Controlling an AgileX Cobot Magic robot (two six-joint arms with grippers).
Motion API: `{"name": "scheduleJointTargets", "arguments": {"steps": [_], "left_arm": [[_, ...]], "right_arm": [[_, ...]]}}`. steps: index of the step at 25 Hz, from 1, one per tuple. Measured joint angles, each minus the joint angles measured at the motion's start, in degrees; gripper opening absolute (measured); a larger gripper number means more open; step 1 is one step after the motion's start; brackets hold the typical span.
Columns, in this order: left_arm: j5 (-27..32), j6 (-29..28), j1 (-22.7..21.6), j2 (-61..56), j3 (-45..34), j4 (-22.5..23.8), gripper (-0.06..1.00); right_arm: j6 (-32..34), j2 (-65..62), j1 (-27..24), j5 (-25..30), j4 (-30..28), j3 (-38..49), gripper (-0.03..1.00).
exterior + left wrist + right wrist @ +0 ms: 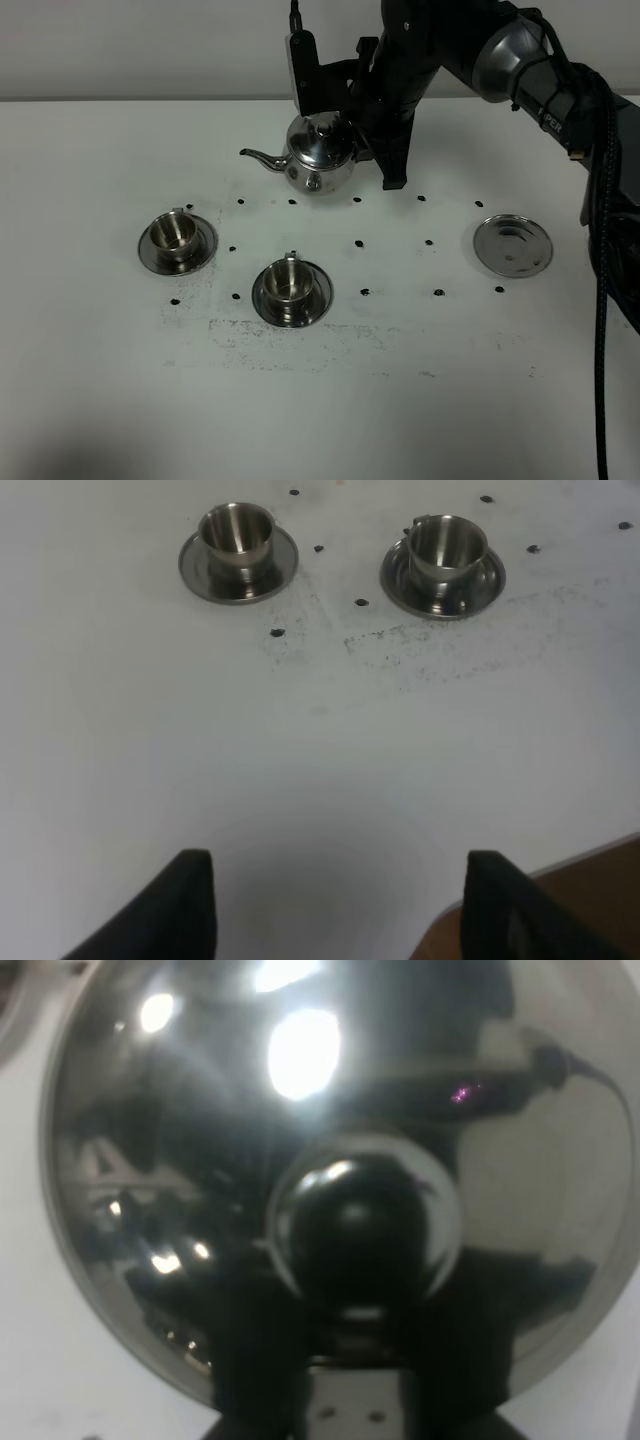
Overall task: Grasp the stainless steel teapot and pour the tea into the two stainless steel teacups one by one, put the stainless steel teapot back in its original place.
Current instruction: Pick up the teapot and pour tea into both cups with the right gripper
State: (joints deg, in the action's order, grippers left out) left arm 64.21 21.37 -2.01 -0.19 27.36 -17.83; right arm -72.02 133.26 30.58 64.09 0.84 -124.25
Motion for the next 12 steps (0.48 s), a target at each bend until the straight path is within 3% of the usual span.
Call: {"name": "scheduleJointTargets", "arguments": {"steps": [12], "left_arm": [[0.00,0.00,0.00,0.00,0.00,0.00,0.52]], "right_arm": [[-0.78,3.32,2.65,-6.44,-5.79,-0.43,0.17]]}}
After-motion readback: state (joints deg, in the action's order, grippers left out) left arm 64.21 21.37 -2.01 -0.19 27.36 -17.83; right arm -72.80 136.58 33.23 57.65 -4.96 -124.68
